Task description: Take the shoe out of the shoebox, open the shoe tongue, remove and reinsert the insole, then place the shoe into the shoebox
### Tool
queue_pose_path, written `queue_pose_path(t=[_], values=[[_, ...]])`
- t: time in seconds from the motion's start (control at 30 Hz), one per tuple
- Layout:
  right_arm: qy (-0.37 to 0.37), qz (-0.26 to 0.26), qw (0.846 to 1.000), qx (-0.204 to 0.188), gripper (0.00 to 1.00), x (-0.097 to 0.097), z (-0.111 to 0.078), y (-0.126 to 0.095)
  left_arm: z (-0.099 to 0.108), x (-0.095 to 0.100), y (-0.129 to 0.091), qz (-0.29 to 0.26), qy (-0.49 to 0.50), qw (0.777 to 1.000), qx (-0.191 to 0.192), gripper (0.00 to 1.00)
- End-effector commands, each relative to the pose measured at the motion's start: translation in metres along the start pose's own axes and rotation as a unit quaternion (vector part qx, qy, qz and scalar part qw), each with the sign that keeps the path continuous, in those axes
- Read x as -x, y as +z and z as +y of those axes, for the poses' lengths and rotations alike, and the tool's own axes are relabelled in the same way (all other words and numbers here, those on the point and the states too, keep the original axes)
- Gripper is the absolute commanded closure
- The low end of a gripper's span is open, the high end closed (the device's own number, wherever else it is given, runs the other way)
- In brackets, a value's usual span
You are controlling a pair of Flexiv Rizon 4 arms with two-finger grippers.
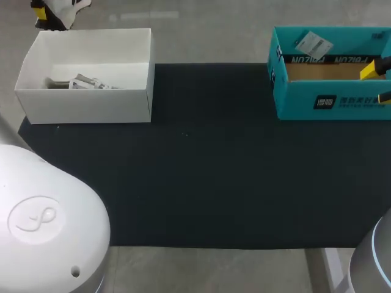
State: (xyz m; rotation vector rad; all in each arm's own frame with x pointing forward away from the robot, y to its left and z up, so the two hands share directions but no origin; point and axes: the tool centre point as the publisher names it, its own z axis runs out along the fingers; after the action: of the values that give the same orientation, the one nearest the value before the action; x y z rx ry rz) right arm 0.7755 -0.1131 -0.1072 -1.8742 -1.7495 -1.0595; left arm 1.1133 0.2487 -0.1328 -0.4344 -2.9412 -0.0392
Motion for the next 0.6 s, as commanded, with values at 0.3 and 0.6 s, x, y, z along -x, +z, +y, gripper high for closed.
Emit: queue_pose_path(t=[0.3, 0.6], values=[[0.000, -0.002, 1.000, 0.001, 0.00, 0.000, -0.001, 0.001, 0.009, -0.022, 0.012, -0.066, 0.557, 0.816, 0.138, 1.00], [0.000, -0.002, 1.000, 0.001, 0.00, 0.000, -0.001, 0.001, 0.011, -0.019, 0.010, -0.070, 0.552, 0.818, 0.142, 1.00]])
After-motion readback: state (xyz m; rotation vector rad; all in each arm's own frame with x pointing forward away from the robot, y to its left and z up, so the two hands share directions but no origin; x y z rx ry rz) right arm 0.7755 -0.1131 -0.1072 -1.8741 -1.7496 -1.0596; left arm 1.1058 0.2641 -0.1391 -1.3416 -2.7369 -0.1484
